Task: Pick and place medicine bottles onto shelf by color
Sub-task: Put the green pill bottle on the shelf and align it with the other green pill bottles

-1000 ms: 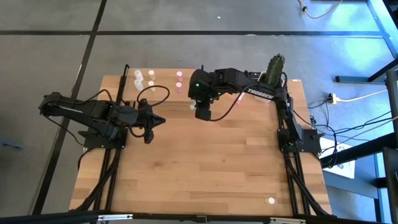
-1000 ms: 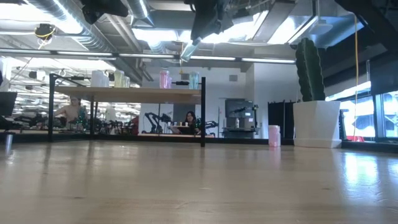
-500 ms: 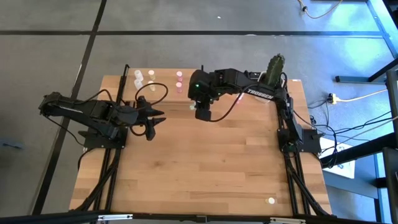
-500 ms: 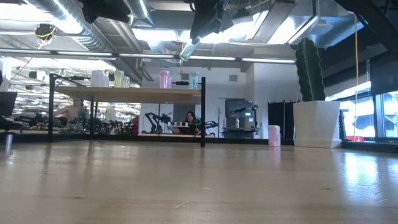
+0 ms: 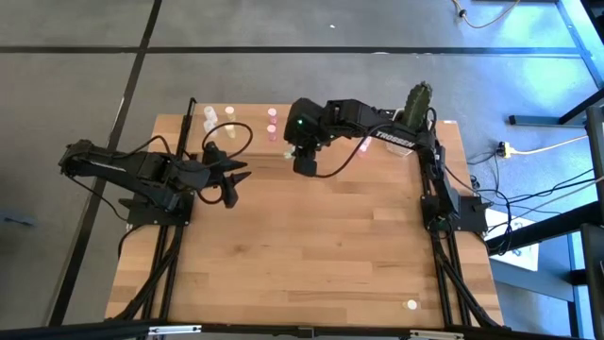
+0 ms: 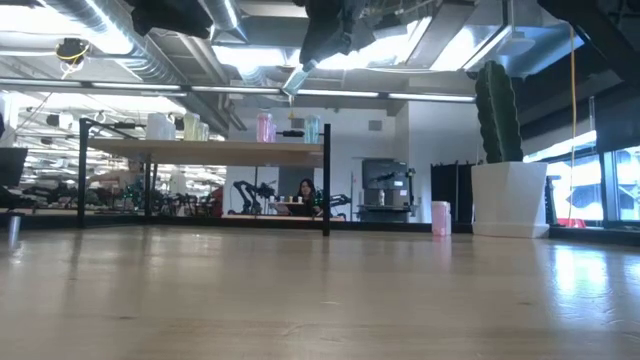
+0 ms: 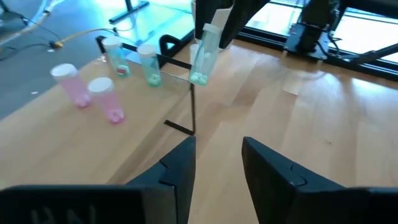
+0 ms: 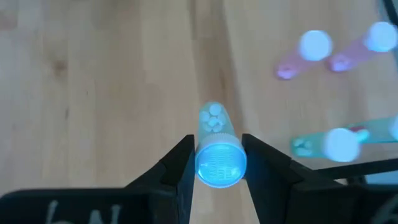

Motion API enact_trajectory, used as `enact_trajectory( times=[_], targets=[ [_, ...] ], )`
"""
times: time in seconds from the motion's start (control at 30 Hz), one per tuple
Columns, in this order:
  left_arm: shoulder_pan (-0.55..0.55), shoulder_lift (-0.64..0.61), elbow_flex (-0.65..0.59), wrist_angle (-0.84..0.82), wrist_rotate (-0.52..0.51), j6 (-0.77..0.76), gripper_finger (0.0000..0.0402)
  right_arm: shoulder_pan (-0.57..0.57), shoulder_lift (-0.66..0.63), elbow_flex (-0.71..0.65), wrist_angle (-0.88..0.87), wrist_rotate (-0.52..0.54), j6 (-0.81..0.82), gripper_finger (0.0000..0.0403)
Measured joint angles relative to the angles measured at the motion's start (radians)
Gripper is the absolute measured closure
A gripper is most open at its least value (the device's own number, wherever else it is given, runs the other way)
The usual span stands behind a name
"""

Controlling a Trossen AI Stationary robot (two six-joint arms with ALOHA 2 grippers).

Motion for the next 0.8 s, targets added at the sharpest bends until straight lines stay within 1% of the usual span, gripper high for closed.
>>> enact_trajectory(
  times=[0.1, 0.33, 0.43, 0.53, 0.63, 0.8],
  targets=[
    [0.0, 0.0, 0.0, 0.0, -0.026, 0.0, 0.0278, -0.015, 0.0, 0.0, 0.001, 0.002, -0.005, 0.0281],
    [0.0, 0.016, 0.0, 0.002, -0.027, 0.011, 0.0278, -0.025, 0.004, 0.0, 0.001, 0.0, -0.086, 0.0281],
    [0.0, 0.035, 0.0, 0.002, -0.028, 0.054, 0.0278, -0.024, 0.004, 0.0, 0.001, 0.0, -0.084, 0.0281],
    [0.0, 0.051, 0.0, 0.005, -0.027, 0.048, 0.0278, -0.024, 0.004, 0.0, 0.0, -0.003, -0.081, 0.0281],
    [0.0, 0.067, 0.0, 0.049, -0.027, 0.07, 0.0278, -0.022, 0.004, 0.0, 0.0, -0.016, -0.096, 0.0281],
    [0.0, 0.102, 0.0, 0.165, -0.027, 0.191, 0.0278, -0.005, 0.004, 0.0, 0.006, -0.029, -0.159, 0.0281]
  ],
)
